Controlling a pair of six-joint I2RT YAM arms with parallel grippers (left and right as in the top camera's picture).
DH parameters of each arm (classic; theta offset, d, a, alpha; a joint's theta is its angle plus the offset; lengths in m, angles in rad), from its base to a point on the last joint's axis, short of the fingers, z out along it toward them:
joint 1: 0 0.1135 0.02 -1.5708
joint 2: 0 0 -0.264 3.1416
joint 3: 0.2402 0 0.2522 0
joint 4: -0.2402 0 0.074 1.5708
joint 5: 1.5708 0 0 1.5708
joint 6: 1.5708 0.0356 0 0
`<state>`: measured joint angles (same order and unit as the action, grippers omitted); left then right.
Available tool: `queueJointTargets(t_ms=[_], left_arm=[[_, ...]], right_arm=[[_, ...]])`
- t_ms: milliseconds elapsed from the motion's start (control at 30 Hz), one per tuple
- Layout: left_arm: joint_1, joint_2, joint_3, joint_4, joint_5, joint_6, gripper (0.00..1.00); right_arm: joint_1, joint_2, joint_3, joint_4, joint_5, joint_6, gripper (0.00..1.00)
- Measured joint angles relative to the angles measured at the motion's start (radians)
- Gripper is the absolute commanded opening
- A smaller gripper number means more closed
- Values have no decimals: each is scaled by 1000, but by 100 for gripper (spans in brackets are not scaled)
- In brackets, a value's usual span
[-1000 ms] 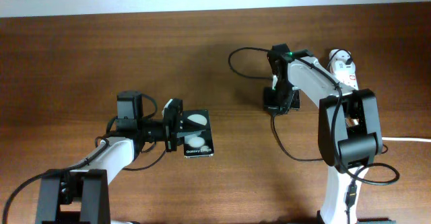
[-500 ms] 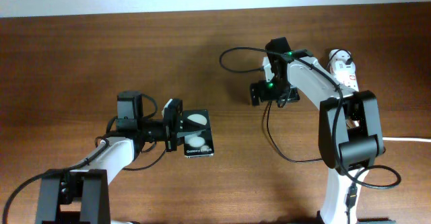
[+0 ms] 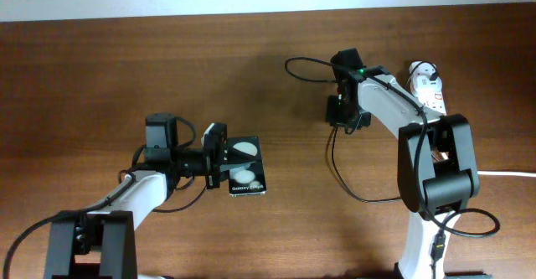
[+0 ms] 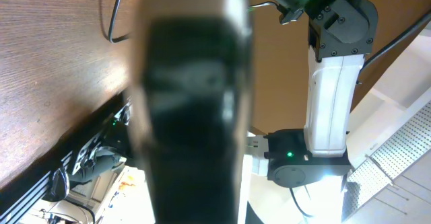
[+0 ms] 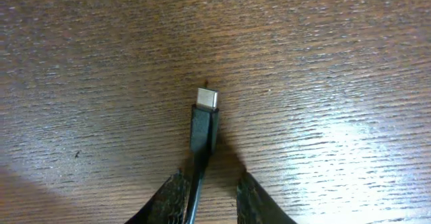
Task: Plug charger to phone and switch on socket
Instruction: 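Grasp the black cable near its USB-C plug with the right gripper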
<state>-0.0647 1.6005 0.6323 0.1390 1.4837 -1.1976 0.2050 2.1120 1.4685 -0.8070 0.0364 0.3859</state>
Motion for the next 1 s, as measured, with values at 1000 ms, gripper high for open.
queueJointTargets(t_ms=[1000], left_arm=[[0, 0, 0, 5, -21, 63, 0]], right_arm=[[-1, 8, 25, -101, -8, -4, 4]])
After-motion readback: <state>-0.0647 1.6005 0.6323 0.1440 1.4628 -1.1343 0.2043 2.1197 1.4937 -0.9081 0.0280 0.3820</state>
